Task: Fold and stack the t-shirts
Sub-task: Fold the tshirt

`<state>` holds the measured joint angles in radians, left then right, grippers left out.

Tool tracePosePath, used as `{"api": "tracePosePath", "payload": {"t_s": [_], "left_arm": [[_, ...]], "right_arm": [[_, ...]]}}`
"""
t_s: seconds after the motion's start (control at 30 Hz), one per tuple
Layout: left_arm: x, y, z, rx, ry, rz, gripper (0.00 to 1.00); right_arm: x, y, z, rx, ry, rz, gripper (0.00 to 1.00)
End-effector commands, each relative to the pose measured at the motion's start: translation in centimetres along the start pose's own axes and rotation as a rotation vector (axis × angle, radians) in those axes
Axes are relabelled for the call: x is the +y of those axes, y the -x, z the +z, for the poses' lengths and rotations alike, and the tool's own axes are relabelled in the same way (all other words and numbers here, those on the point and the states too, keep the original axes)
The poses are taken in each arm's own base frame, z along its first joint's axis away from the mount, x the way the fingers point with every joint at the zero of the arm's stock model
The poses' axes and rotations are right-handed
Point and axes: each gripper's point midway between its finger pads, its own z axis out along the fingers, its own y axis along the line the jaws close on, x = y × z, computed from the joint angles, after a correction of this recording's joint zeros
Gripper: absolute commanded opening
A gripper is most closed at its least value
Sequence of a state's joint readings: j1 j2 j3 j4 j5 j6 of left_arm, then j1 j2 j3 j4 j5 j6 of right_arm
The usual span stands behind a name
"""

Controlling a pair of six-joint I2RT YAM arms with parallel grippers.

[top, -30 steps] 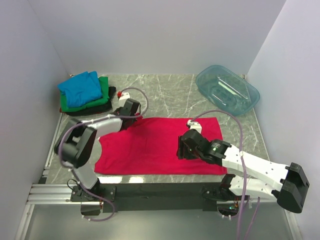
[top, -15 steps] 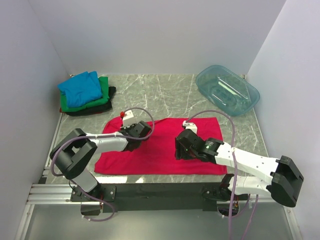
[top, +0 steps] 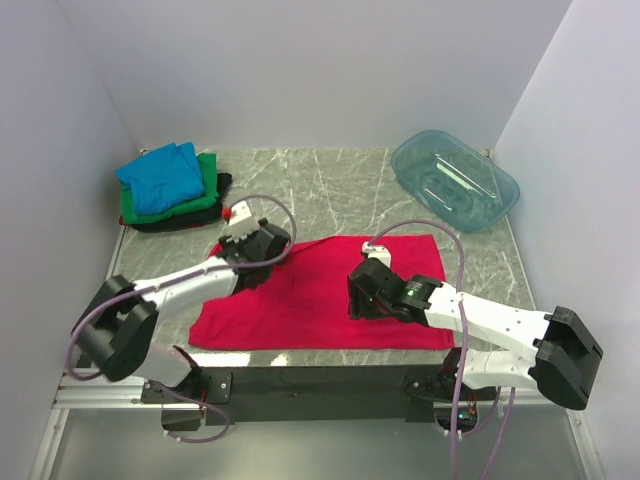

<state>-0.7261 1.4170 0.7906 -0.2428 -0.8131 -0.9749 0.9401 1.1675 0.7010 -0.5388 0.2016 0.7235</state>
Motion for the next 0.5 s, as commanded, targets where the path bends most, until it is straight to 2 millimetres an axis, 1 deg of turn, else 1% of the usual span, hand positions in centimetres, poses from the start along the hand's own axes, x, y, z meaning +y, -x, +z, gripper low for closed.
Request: {"api": "tracePosePath", "payload": {"t_s": [0.0,0.03,0.07,0.1,0.13,0.17,0.2,0.27,0.33,0.4,0.43,0.47], "left_arm": [[-2.1,2.9,2.7,-0.032,-0.008,0.025,0.75],[-2.2,3.0,3.5,-0.025,-0.001,0.051,0.75],[-1.8,2.3,5.0,-0.004,0.028,0.072,0.74],[-2.8,2.9,5.5,0.003,0.015,0.063,0.74],[-2.8,2.7,6.1,0.013,0.018,0.082,0.73],[-2.5,2.0,7.2,0.036,0.037,0.100,0.71],[-3.3,2.1,7.6,0.051,0.014,0.095,0.70],[-3.4,1.3,8.7,0.081,0.023,0.119,0.69],[-3.1,0.5,9.2,0.110,0.032,0.136,0.67],[-2.9,0.1,9.4,0.117,0.034,0.135,0.65],[-3.0,0.0,9.5,0.120,0.024,0.126,0.63],[-2.8,-0.3,9.6,0.127,0.023,0.128,0.59]], "right_arm": [[0.9,2.0,-0.5,-0.065,0.021,0.008,0.63],[0.9,2.0,-0.5,-0.066,0.022,0.010,0.63],[0.8,1.9,-0.5,-0.065,0.017,0.010,0.63],[0.6,1.9,-0.5,-0.065,0.014,0.013,0.63],[0.5,1.7,-0.6,-0.063,0.009,0.013,0.63],[0.3,1.6,-0.6,-0.063,0.007,0.015,0.63],[0.1,1.6,-0.6,-0.066,0.002,0.017,0.63],[-0.1,1.5,-0.8,-0.071,0.003,0.027,0.63],[-0.4,1.4,-0.9,-0.073,-0.002,0.032,0.63],[-0.4,1.4,-1.0,-0.078,0.001,0.036,0.63],[-0.5,1.4,-1.1,-0.080,0.001,0.037,0.63],[-0.5,1.5,-1.2,-0.083,0.003,0.040,0.63]]}}
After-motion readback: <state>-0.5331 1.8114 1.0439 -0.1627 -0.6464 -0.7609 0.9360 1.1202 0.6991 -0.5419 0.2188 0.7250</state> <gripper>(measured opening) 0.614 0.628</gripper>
